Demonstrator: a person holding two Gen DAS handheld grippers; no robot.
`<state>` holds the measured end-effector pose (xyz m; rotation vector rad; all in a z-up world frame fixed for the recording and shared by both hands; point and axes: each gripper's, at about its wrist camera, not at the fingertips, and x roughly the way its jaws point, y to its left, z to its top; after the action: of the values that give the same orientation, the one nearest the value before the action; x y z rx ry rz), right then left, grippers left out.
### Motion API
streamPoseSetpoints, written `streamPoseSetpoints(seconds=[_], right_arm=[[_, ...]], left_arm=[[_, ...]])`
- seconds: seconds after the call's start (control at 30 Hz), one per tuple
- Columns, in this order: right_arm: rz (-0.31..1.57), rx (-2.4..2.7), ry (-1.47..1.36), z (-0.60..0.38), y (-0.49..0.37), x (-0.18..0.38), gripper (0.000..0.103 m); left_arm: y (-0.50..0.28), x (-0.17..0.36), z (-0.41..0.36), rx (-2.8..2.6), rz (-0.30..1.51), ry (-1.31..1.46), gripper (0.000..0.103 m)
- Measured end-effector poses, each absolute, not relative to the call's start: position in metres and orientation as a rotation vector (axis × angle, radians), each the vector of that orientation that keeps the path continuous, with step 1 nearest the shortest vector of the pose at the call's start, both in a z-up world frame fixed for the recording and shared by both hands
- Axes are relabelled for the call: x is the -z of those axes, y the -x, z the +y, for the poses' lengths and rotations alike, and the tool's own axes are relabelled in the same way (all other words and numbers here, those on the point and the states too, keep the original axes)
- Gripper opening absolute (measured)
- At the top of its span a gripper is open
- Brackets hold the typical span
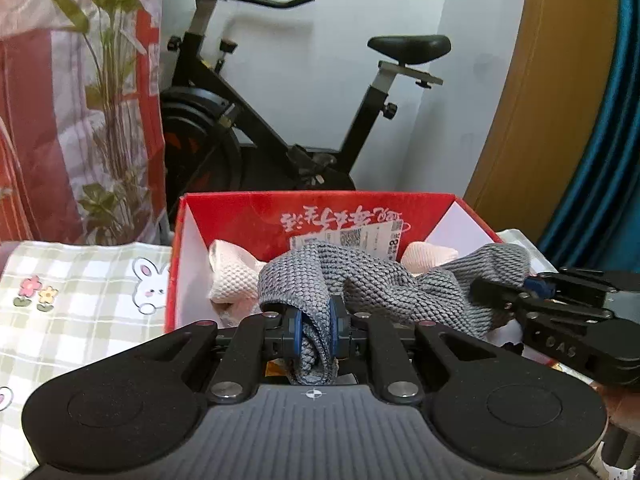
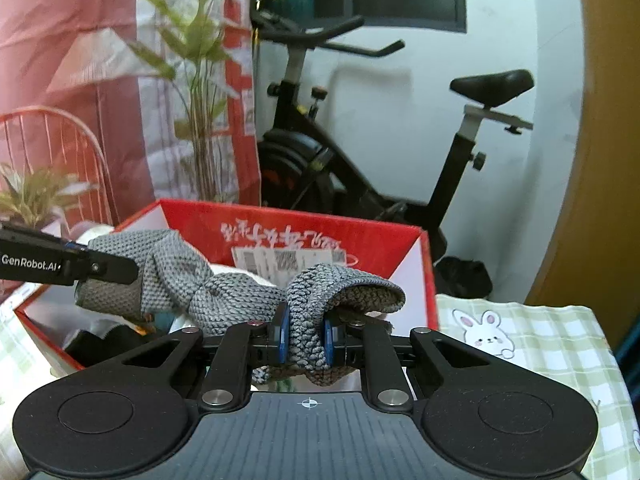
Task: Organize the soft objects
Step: 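Lift the grey towel with both grippers and carry it over the box, then open both grippers to release the grey towel into the box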
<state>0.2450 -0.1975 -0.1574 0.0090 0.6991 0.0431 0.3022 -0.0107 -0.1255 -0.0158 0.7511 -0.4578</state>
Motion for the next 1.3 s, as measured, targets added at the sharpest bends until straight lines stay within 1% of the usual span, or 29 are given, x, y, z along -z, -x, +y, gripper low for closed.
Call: streamPoseSetpoints(seconds=[0.17, 0.5, 0.63, 0.77, 0.9, 0.93, 0.97, 1.03, 1.13, 1.2, 1.23, 1.3], right_arm=[[0.758, -0.078, -0.011, -0.190, -0.258, 0.164, 0.015], [0.885, -0.102, -0.094, -0.196, -0.272, 0.175, 0.015], [0.905, -0.102, -0.099, -0.197, -0.271, 0.176, 0.015], [0.924, -0.104, -0.087, -0.194, -0.272, 0.176, 0.016], [0.936, -0.097, -0.087, -0.194, -0.271, 0.176, 0.017], [0.937, -0.096, -0.087, -0.195, -0.270, 0.175, 0.018], [0.937, -0.093, -0.086, -0.195, -0.270, 0.175, 0.018], [0.937, -0.087, -0.081, -0.194, -0.267, 0.173, 0.021], [0.935, -0.076, -0.074, -0.194, -0.265, 0.171, 0.026], [0.931, -0.069, -0.076, -0.194, -0.264, 0.168, 0.030], [0.929, -0.066, -0.075, -0.194, -0.263, 0.167, 0.030], [0.923, -0.061, -0.074, -0.194, -0.260, 0.164, 0.033]], left_arm=[[-0.310, 0.130, -0.014, 0.494, 0.802, 0.035, 0.014], [-0.310, 0.132, -0.010, 0.505, 0.819, 0.043, 0.014], [-0.305, 0.127, -0.011, 0.507, 0.803, 0.019, 0.016], [-0.300, 0.123, -0.010, 0.505, 0.791, 0.010, 0.020], [-0.297, 0.121, -0.010, 0.494, 0.788, -0.005, 0.020], [-0.296, 0.120, -0.010, 0.489, 0.785, -0.008, 0.024], [-0.295, 0.120, -0.009, 0.486, 0.783, -0.010, 0.031], [-0.293, 0.118, -0.008, 0.484, 0.778, -0.012, 0.039], [-0.290, 0.115, -0.008, 0.474, 0.773, -0.026, 0.042], [-0.289, 0.114, -0.007, 0.470, 0.771, -0.032, 0.052], [-0.287, 0.113, -0.007, 0.465, 0.767, -0.035, 0.059], [-0.285, 0.111, -0.007, 0.455, 0.760, -0.043, 0.067]])
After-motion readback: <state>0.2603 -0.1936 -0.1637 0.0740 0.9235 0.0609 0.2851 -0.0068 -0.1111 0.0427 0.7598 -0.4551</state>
